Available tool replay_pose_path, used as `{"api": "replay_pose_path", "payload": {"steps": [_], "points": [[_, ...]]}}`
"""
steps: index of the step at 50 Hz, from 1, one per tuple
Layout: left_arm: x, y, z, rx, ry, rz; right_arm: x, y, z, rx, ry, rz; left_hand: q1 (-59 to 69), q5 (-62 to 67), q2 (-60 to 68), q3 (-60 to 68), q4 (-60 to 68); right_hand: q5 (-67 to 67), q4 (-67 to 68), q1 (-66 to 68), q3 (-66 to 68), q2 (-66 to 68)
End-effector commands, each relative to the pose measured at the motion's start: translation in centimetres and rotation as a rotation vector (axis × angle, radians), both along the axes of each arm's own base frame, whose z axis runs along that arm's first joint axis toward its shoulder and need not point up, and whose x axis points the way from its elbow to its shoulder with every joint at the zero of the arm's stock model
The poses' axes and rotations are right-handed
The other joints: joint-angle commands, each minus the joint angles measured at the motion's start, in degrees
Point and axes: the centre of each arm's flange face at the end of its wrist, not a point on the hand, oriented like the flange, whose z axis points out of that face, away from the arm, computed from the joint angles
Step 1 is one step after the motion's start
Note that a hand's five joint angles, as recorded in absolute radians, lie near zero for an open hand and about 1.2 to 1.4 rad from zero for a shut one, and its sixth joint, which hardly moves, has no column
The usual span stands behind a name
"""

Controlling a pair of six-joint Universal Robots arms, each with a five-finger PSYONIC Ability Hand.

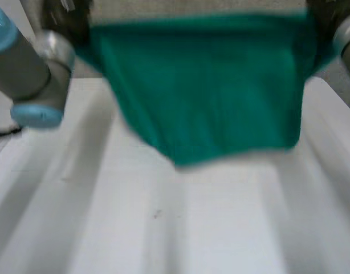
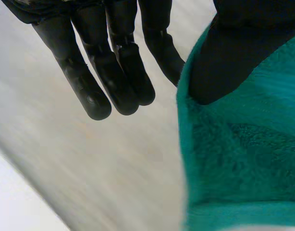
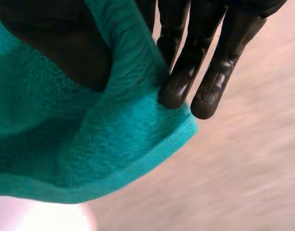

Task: Fold the towel.

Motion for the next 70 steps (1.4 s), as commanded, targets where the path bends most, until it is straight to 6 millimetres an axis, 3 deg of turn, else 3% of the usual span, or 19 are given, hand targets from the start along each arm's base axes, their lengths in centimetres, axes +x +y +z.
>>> {"api": "replay_pose_path", "payload": {"steps": [1, 4, 5, 11, 12, 15, 16, 18, 23, 24, 28, 31, 40, 41, 44, 48, 52, 60, 70], "points": [[1.4, 2.8, 7.4, -0.344, 0.171, 0.023, -0.5, 2.8, 8.6, -0.395, -0.150, 0.035, 13.32, 15.48, 11.47, 11.63, 11.46, 13.00, 11.53, 24.66, 12.03, 12.29], [1.5, 2.9, 5.1, -0.268, 0.159, 0.012, -0.5, 3.0, 8.2, -0.375, -0.145, 0.034, 13.32, 15.48, 11.47, 11.63, 11.46, 13.00, 11.53, 24.66, 12.03, 12.29], [1.9, 2.9, 3.9, -0.229, 0.157, 0.009, -0.3, 2.8, 5.2, -0.269, -0.123, 0.046, 13.32, 15.48, 11.47, 11.63, 11.46, 13.00, 11.53, 24.66, 12.03, 12.29], [2.5, 2.8, -1.9, -0.065, 0.116, 0.009, 0.1, 2.8, -0.5, -0.099, -0.076, 0.083, 13.32, 15.48, 11.47, 11.63, 11.46, 13.00, 11.53, 24.66, 12.03, 12.29], [2.6, 2.8, -2.8, -0.040, 0.107, 0.013, 0.4, 3.0, -3.1, -0.023, -0.057, 0.103, 13.32, 15.48, 11.47, 11.63, 11.46, 13.00, 11.53, 24.66, 12.03, 12.29], [3.2, 2.8, -6.7, 0.064, 0.072, 0.031, 0.5, 3.3, -4.6, 0.023, -0.046, 0.119, 13.32, 15.48, 11.47, 11.63, 11.46, 13.00, 11.53, 24.66, 12.03, 12.29], [3.2, 2.8, -7.9, 0.097, 0.061, 0.032, 0.6, 3.6, -6.7, 0.088, -0.032, 0.141, 13.32, 15.48, 11.47, 11.63, 11.46, 13.00, 11.53, 24.66, 12.03, 12.29], [3.2, 2.8, -11.9, 0.198, 0.020, 0.036, 0.7, 3.8, -7.5, 0.110, -0.027, 0.150, 13.32, 15.48, 11.47, 11.63, 11.46, 13.00, 11.53, 24.66, 12.03, 12.29], [3.1, 3.7, -19.1, 0.386, -0.055, 0.033, 1.3, 3.1, -18.0, 0.396, 0.024, 0.165, 13.32, 15.48, 11.47, 11.63, 11.46, 13.00, 11.53, 24.66, 12.03, 12.29], [3.0, 4.3, -20.8, 0.433, -0.078, 0.032, 1.2, 3.2, -19.2, 0.435, 0.032, 0.162, 13.32, 15.48, 11.47, 11.63, 11.46, 13.00, 11.53, 24.66, 12.03, 12.29], [3.3, 5.7, -22.9, 0.498, -0.150, 0.042, 0.8, 3.9, -22.2, 0.572, 0.050, 0.139, 13.32, 15.48, 11.47, 11.63, 11.46, 13.00, 11.53, 24.66, 12.03, 12.29], [3.5, 6.0, -23.1, 0.507, -0.168, 0.049, -0.2, 5.7, -22.8, 0.703, 0.085, 0.105, 13.32, 15.48, 11.47, 11.63, 11.46, 13.00, 11.53, 24.66, 12.03, 12.29], [8.4, 14.0, -19.8, 0.706, -0.505, 0.151, -2.0, 12.7, -18.9, 0.864, 0.292, 0.119, 13.32, 15.48, 11.47, 11.63, 11.46, 13.00, 11.53, 24.66, 12.03, 12.29], [8.7, 14.8, -19.5, 0.729, -0.522, 0.149, -2.6, 14.7, -18.3, 0.892, 0.381, 0.133, 13.32, 15.48, 11.47, 11.63, 11.46, 13.00, 11.53, 24.66, 12.03, 12.29], [9.2, 17.3, -18.6, 0.817, -0.562, 0.121, -3.2, 16.0, -18.2, 0.914, 0.454, 0.147, 13.32, 15.48, 11.47, 11.63, 11.46, 13.00, 11.53, 24.66, 12.03, 12.29], [9.0, 18.4, -18.4, 0.865, -0.579, 0.092, -3.0, 16.1, -18.0, 0.864, 0.484, 0.160, 13.32, 15.48, 11.47, 11.63, 11.46, 13.00, 11.53, 24.66, 12.03, 12.29], [8.2, 17.8, -18.3, 0.816, -0.571, 0.073, -2.8, 15.1, -18.4, 0.815, 0.459, 0.147, 13.32, 15.48, 11.47, 11.63, 11.46, 13.00, 11.53, 24.66, 12.03, 12.29], [3.6, 11.1, -20.2, 0.628, -0.527, 0.037, -2.3, 9.9, -22.3, 0.777, 0.400, 0.066, 13.32, 15.48, 11.47, 11.63, 11.46, 13.00, 11.53, 24.66, 12.03, 12.29], [-0.6, 2.4, -22.1, 0.423, -0.464, 0.055, -1.8, 5.3, -22.9, 0.708, 0.358, 0.000, 13.32, 15.48, 11.47, 11.63, 11.46, 13.00, 11.53, 24.66, 12.03, 12.29]]}}
